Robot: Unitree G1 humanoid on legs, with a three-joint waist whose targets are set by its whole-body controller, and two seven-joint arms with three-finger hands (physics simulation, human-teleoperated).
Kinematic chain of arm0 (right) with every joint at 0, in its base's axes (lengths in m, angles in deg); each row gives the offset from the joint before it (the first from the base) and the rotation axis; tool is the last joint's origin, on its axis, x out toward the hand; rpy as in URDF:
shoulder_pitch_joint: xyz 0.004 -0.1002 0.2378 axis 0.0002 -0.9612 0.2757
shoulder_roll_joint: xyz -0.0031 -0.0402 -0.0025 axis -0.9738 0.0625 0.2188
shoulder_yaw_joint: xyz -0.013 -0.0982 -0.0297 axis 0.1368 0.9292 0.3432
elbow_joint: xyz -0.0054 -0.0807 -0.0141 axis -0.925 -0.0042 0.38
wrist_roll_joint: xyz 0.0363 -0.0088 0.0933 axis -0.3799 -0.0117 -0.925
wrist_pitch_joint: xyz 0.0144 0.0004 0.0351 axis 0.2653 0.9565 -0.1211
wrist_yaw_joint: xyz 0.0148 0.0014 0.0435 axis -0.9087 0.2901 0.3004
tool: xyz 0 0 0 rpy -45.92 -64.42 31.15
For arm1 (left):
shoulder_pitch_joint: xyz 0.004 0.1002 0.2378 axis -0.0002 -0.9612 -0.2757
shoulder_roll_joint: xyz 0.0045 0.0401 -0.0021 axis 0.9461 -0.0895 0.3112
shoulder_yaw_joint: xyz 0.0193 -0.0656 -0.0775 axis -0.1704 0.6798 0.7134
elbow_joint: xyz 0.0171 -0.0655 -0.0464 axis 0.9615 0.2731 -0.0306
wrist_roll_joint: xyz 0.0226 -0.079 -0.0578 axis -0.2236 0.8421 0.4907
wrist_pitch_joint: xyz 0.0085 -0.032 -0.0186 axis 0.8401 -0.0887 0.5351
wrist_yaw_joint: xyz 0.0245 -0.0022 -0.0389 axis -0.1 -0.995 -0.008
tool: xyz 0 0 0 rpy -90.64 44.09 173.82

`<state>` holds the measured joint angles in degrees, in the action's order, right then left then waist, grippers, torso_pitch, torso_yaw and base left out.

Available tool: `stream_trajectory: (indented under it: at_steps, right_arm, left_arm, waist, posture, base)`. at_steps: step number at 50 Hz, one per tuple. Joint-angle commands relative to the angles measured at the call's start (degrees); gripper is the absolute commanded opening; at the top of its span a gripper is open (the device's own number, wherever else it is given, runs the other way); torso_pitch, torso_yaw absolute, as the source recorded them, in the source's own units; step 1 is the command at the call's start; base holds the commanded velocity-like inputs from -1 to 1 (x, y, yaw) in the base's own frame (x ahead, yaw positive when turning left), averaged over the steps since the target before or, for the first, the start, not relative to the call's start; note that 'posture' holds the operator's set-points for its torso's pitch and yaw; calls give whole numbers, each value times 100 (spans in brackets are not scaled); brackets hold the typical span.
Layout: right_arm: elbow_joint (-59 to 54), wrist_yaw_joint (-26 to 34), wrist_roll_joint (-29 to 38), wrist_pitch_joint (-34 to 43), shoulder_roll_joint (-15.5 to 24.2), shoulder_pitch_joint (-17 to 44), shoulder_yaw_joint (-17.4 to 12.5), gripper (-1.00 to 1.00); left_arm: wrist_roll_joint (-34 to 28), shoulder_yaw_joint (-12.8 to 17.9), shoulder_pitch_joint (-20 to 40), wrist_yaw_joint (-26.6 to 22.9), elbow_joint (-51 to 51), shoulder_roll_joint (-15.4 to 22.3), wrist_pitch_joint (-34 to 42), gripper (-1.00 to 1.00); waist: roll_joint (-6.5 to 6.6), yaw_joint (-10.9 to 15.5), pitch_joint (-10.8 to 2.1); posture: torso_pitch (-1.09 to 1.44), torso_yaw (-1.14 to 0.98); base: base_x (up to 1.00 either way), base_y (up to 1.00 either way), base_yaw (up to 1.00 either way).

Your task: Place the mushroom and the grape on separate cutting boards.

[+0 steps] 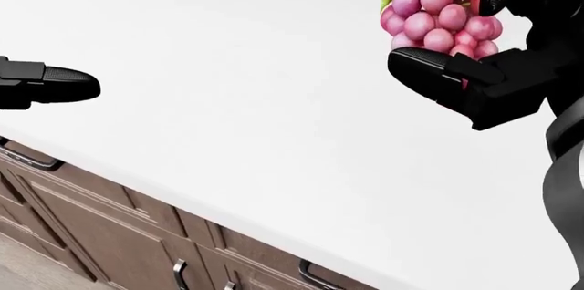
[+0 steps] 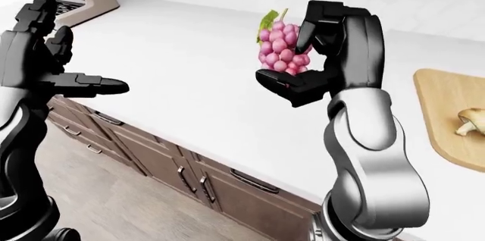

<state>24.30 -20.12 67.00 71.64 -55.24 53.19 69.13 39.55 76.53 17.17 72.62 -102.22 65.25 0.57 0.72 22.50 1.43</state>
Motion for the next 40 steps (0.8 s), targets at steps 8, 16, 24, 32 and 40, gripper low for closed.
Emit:
stream_trajectory:
  at_steps: [8, 16, 24, 32, 40]
  right_arm:
    - [287, -127, -58, -173, 60, 158, -94, -100]
    - [355, -163, -118, -126, 130, 138, -151, -100]
    - [419, -186, -183, -107, 138, 72, -217, -100]
    - [498, -198, -176, -134, 171, -69, -202, -100]
    - [575, -218, -194, -153, 77, -229, -245, -100]
  left_arm:
    - [-23, 77, 73, 35, -180, 69, -181, 100]
    - [-37, 26, 90, 86, -100, 30, -233, 100]
    - [-90, -25, 104, 52, -91, 17, -208, 100]
    - [-110, -8, 18, 18, -185, -33, -189, 100]
    - [-135, -23, -28, 21, -161, -80, -246, 100]
  waist:
    - [-24, -198, -148]
    - [-53, -433, -127]
    - [-75, -726, -100]
    - [-78, -1123, -52]
    - [-83, -1651, -5]
  posture:
    - [0, 17]
    - [0, 13]
    - [0, 9]
    - [0, 5]
    - [0, 1]
  base:
    - [0, 0, 0]
    - [0, 0, 0]
    - [0, 0, 0]
    - [0, 0, 0]
    - [0, 0, 0]
